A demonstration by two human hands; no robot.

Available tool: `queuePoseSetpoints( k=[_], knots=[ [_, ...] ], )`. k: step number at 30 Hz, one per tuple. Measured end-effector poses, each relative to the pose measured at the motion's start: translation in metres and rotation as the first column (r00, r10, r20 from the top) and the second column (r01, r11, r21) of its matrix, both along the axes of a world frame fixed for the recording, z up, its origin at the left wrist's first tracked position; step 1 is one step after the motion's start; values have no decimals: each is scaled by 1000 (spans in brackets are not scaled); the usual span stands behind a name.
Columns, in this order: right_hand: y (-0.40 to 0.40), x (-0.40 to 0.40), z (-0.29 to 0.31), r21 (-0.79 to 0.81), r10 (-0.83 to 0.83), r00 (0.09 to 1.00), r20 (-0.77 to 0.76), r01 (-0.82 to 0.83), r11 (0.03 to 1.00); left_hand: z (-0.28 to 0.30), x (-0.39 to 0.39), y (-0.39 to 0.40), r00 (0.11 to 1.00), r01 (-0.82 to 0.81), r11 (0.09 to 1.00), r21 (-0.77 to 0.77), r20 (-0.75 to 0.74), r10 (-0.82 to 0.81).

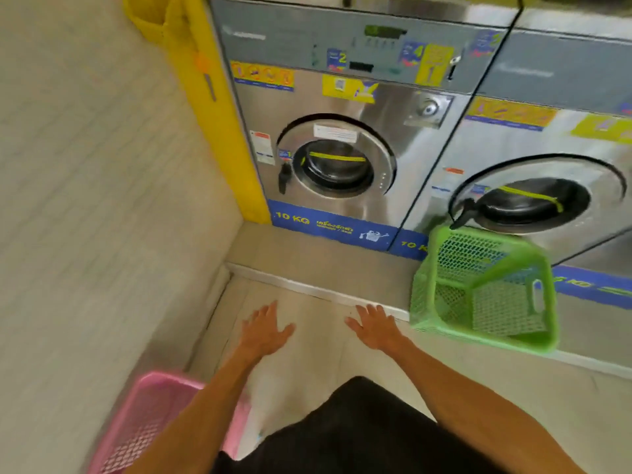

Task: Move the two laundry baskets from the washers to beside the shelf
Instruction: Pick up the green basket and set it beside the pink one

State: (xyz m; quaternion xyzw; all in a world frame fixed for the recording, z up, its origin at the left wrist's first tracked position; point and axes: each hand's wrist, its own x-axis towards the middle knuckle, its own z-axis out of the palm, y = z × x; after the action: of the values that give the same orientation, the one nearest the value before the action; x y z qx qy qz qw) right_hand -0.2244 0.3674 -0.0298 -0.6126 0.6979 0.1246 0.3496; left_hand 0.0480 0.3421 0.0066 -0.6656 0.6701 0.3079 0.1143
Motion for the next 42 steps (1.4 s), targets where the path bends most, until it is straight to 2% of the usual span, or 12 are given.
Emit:
queuePoseSetpoints(
  k=[4, 9, 14, 23, 33, 38, 42],
  knots=[
    [19, -96, -2, -16, -178, 984, -11, 177, 984, -19, -120, -35, 976, 216, 976, -5, 5, -216],
    [48, -202, -5, 19, -365, 929, -65, 367, 930, -26, -234, -65, 898, 439, 897, -48, 46, -437],
    [49, -268, -10, 33, -504, 860, -82, 507, 861, -28, -293, -100, 856, 517, 856, -35, 31, -516],
    [13, -332, -19, 16, -611, 785, -96, 615, 788, -46, -353, -163, 802, 597, 802, 17, 26, -597],
    [-6, -421, -33, 23, -652, 753, -91, 656, 755, -58, -407, -170, 839, 537, 838, 99, 36, -542],
    [-8, -480, -58, -7, -613, 787, -70, 614, 789, -66, -449, -154, 908, 412, 906, 102, 43, -418],
    [-13, -536, -77, -15, -612, 789, -60, 612, 791, -77, -488, -133, 974, 220, 966, 135, 21, -225]
  ],
)
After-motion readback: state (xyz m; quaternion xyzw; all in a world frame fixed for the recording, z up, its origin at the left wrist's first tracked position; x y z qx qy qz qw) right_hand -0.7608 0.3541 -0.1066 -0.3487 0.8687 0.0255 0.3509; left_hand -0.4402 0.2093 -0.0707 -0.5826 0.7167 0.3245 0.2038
